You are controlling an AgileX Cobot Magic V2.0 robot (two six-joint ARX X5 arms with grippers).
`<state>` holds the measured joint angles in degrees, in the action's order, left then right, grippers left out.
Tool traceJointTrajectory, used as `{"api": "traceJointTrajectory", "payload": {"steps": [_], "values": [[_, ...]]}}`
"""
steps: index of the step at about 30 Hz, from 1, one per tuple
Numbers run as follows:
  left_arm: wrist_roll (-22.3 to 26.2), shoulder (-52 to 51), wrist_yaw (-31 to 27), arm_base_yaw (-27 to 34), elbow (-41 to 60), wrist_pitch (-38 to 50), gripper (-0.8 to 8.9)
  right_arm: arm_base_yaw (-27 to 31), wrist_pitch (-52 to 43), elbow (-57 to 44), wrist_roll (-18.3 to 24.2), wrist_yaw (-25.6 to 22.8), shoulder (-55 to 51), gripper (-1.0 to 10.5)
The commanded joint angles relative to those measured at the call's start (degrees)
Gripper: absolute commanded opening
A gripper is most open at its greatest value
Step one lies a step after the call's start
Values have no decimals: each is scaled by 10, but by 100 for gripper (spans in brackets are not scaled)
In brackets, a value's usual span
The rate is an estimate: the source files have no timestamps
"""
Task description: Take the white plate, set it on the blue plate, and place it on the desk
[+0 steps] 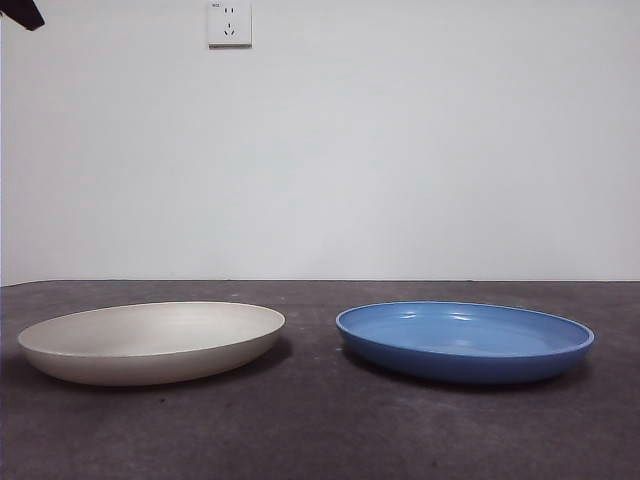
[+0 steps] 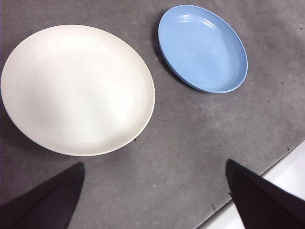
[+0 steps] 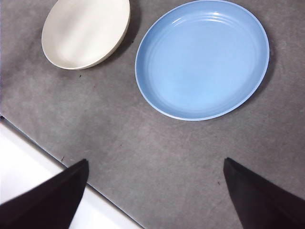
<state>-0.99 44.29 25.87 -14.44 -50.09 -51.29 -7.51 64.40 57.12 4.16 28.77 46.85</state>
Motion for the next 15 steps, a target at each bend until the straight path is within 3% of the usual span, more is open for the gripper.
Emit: {"api": "traceJointTrajectory", "payload": {"steps": [1,9,15], "values": [[-9,7,-1,-2,-11,10,491,-3,-6,11,-5,1,2,468],[-66,63,-83,-2,-14,85,468,-3,-14,11,-7,2,2,467],[-56,175,-136,-1,-45,103,465,-3,-14,11,-8,2,2,467]]}}
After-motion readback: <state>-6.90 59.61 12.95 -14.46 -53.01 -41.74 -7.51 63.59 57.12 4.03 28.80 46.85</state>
